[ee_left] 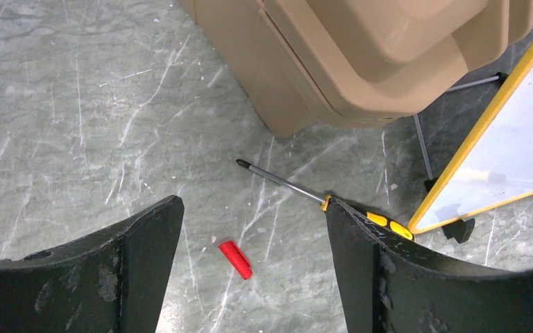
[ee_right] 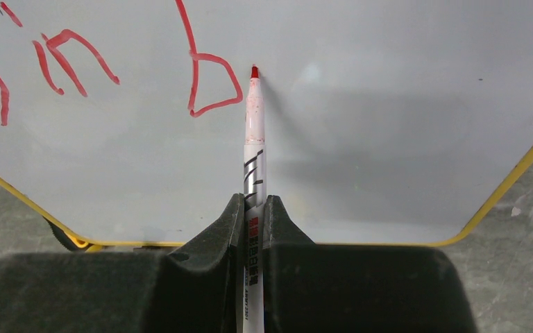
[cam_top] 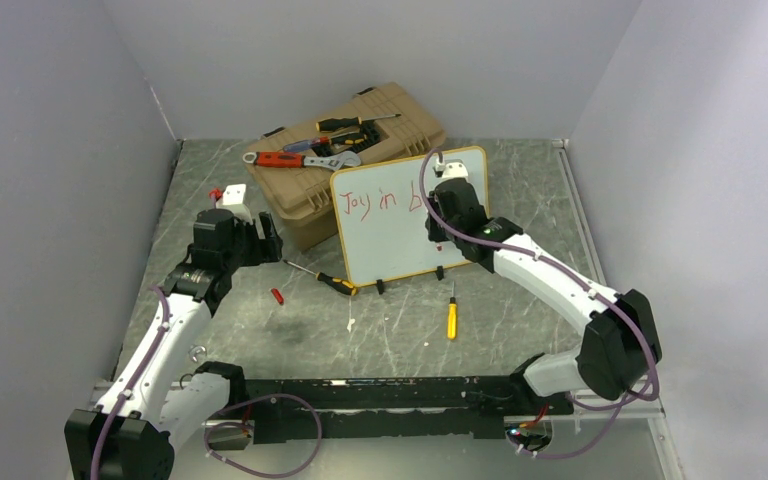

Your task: Write a sentence on the whiteboard

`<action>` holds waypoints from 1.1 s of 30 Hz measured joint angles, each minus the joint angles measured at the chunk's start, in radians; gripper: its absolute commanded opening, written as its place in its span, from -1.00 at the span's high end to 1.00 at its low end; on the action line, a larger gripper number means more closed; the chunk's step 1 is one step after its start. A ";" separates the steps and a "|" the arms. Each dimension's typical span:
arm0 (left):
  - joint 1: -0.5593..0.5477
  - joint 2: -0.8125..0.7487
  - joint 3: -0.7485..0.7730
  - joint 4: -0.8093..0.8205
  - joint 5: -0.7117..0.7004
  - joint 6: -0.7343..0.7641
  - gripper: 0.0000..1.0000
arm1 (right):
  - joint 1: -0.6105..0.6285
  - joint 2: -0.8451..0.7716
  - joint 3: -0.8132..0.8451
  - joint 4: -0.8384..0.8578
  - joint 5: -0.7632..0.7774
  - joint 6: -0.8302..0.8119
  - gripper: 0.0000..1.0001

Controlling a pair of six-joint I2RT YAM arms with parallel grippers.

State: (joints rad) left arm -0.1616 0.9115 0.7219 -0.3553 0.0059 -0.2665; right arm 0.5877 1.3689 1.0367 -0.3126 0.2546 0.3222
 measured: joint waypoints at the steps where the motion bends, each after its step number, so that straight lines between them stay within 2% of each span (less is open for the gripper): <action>1: 0.000 0.000 0.000 0.000 0.000 0.000 -0.62 | -0.002 0.002 0.000 0.000 -0.002 0.000 1.00; 33: 0.000 0.002 0.000 0.000 0.000 0.000 -0.62 | -0.043 0.032 0.031 0.016 -0.003 -0.054 1.00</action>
State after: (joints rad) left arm -0.1619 0.9138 0.7219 -0.3553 0.0063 -0.2665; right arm 0.5449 1.4010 1.0672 -0.2966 0.2512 0.2684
